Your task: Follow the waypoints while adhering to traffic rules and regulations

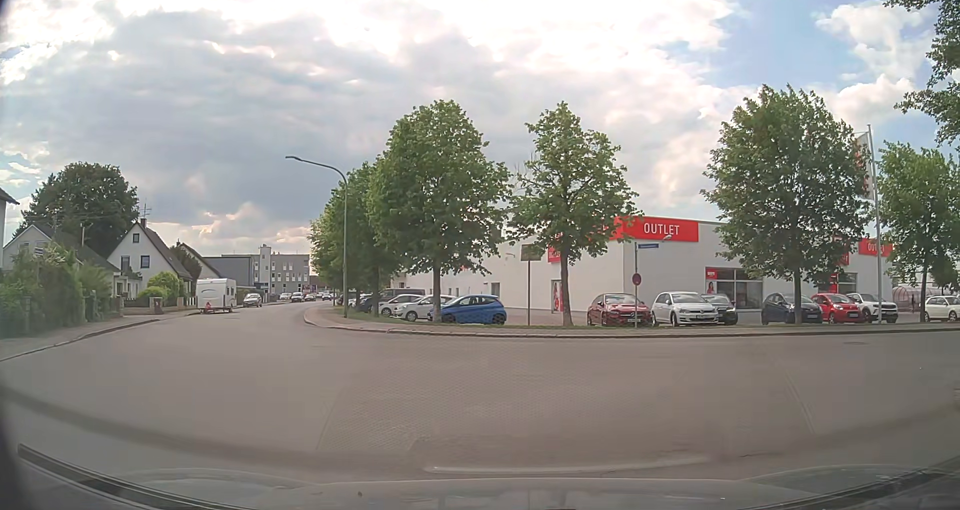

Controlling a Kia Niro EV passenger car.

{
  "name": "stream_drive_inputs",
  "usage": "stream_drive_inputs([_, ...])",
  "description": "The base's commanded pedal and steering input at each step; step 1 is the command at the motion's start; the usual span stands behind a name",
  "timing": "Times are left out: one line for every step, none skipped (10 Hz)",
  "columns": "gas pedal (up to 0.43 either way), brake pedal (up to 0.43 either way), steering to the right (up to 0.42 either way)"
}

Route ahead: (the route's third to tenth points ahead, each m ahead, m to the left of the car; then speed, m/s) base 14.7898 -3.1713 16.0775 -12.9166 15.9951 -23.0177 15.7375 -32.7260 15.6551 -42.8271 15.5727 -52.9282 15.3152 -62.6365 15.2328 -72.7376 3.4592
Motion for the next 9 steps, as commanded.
stream_drive_inputs([0.047,0.018,0.268])
stream_drive_inputs([0.039,0.018,0.288])
stream_drive_inputs([0.039,0.018,0.3])
stream_drive_inputs([0.02,0.018,0.307])
stream_drive_inputs([0.008,0.018,0.315])
stream_drive_inputs([0.008,0.018,0.322])
stream_drive_inputs([0.008,0.018,0.329])
stream_drive_inputs([0.008,0.018,0.334])
stream_drive_inputs([0.02,0.018,0.342])
